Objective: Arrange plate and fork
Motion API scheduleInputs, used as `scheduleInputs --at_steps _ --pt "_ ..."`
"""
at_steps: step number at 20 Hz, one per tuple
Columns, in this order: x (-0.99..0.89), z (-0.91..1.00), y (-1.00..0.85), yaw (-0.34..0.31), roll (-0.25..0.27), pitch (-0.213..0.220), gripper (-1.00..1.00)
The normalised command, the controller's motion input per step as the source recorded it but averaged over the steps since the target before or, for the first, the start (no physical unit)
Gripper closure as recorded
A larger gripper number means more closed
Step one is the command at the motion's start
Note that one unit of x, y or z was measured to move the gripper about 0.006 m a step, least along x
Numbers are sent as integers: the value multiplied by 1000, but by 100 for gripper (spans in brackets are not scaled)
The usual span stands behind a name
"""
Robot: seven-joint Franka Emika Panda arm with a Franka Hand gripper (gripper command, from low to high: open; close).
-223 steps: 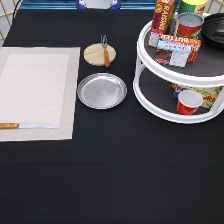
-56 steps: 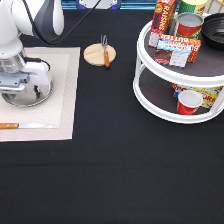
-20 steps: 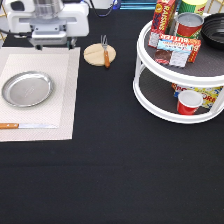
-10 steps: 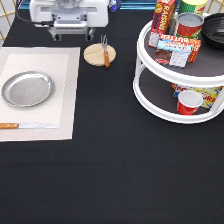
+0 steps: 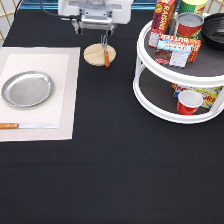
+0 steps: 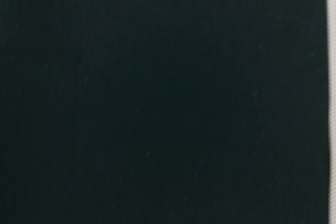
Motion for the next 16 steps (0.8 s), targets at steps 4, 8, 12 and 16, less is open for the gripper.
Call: scheduleInputs --at_steps 4,8,12,16 --pt "-980 -521 39 80 10 -118 -100" --pt "-939 -581 -61 86 39 -126 -100" --pt "-666 -562 -27 88 29 -129 -100" --pt "-123 -221 0 94 24 -98 -100"
